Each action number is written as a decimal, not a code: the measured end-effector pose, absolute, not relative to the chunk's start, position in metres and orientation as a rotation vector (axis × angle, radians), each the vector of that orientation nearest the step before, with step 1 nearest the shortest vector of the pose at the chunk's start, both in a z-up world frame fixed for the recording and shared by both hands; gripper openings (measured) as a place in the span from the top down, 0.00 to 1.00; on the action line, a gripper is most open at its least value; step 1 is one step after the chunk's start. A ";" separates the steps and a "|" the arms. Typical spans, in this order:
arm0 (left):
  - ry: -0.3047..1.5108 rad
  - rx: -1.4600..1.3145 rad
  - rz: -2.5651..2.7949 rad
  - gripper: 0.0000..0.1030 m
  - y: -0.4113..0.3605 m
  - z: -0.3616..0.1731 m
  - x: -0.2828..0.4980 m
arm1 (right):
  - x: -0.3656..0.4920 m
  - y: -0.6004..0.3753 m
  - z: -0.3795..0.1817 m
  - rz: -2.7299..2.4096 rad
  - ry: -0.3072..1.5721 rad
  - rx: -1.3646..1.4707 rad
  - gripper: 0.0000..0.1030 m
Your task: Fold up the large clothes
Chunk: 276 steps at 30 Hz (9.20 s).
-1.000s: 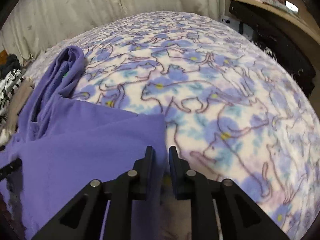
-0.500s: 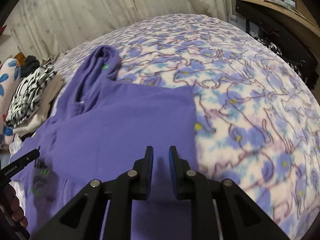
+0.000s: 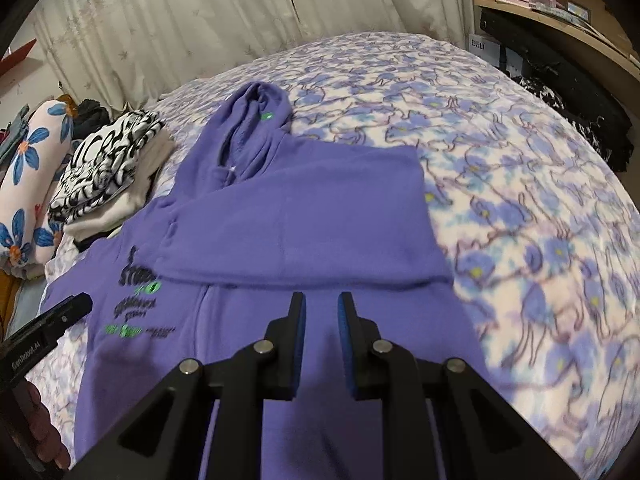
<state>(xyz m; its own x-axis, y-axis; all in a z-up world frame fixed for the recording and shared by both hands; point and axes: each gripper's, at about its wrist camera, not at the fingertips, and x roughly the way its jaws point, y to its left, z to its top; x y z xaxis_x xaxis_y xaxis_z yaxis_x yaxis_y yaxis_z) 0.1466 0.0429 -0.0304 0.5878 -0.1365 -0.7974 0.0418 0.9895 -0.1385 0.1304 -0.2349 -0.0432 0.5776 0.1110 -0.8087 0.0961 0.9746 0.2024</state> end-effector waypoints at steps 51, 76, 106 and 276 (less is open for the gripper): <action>0.966 -0.545 0.167 0.47 0.331 -0.115 0.102 | 0.126 0.078 -0.079 0.422 0.993 -0.003 0.84; 0.883 -0.509 0.250 0.94 0.431 -0.116 0.189 | 0.197 0.109 -0.095 0.417 0.980 0.037 0.84; 0.979 -0.095 -0.203 0.25 0.086 -0.089 0.139 | 0.155 -0.113 -0.093 0.248 0.970 0.298 0.83; 0.977 -0.019 -0.060 0.59 0.113 -0.132 0.257 | 0.244 -0.175 -0.111 0.260 0.959 0.075 0.70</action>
<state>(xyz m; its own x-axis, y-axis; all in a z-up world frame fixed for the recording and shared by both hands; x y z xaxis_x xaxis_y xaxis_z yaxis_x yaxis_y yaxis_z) 0.2575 0.1128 -0.1319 0.5580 -0.0592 -0.8277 0.0419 0.9982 -0.0431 0.2439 -0.1751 -0.1110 0.5458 0.2516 -0.7992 -0.1858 0.9664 0.1774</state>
